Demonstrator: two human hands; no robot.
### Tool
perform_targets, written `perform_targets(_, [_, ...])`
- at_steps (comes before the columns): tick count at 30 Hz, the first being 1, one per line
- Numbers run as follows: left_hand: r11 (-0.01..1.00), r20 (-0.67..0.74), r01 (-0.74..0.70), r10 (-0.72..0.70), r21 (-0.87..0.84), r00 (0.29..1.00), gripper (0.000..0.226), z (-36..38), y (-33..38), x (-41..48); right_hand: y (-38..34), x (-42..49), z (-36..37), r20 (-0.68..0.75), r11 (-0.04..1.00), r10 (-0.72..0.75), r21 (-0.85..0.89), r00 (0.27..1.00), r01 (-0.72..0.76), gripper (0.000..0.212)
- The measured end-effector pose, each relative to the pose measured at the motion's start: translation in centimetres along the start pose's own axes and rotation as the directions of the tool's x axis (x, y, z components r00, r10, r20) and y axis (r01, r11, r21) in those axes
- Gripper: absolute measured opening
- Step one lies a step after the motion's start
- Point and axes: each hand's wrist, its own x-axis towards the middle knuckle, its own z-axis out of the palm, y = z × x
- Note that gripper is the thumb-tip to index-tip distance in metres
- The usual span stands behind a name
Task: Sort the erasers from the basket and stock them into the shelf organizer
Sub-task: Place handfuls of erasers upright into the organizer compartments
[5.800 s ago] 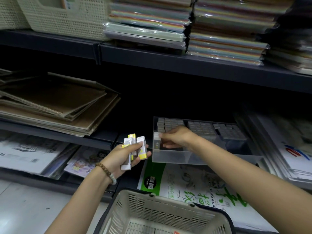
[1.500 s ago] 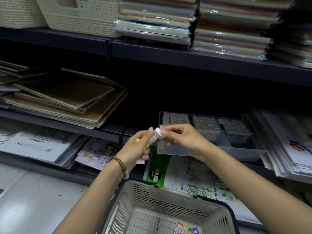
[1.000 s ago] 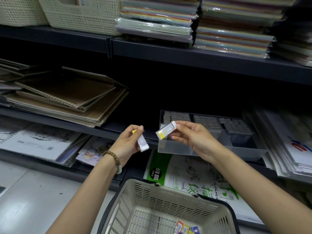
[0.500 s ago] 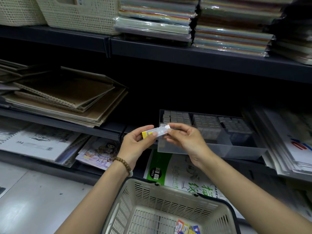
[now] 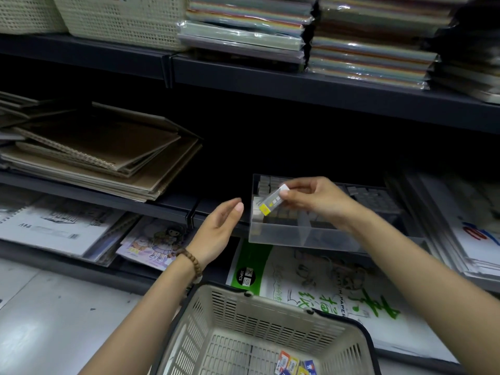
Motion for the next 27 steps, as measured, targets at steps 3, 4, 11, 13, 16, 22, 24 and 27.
perform_targets(3, [0.997,0.075,0.070,-0.072,0.031,0.995,0.060,0.4,-0.7,0.1,0.5,1.3,-0.6,0.076,0.983,0.014,-0.185,0.997,0.000,0.025])
perform_targets(4, [0.997,0.105,0.077,-0.079,0.023,0.991,0.055,0.7,-0.7,0.1,0.7,1.7,-0.4,0.086,0.978,0.014,-0.211,0.996,0.004,0.026])
perform_targets(11, [0.996,0.174,0.084,-0.079,-0.023,0.982,0.032,1.3,-0.3,-0.2,1.0,2.0,2.0,0.146,0.801,-0.159,-0.558,0.976,0.214,0.022])
perform_targets(13, [0.995,0.187,0.094,-0.085,-0.036,0.979,0.033,1.3,-0.1,-0.3,1.3,1.7,2.8,0.126,0.792,-0.138,-0.582,0.982,0.186,0.022])
perform_targets(16, [0.994,0.195,0.101,-0.093,-0.035,0.976,0.034,1.3,0.0,-0.3,1.5,1.6,2.9,0.067,0.918,0.018,-0.397,0.998,0.010,0.020])
perform_targets(22, [0.991,0.182,0.112,-0.098,-0.073,0.978,0.049,1.2,0.0,-0.2,2.0,2.9,2.6,0.036,0.819,0.264,-0.536,0.964,-0.205,0.036])
perform_targets(24, [0.989,0.176,0.128,-0.114,-0.069,0.978,0.067,1.1,-0.2,-0.1,1.9,3.4,2.9,0.059,0.809,0.347,-0.523,0.936,-0.267,0.046])
perform_targets(27, [0.989,0.179,0.133,-0.119,-0.066,0.977,0.069,1.0,-0.2,-0.1,1.6,3.8,3.0,0.130,0.853,0.408,-0.407,0.904,-0.327,0.048])
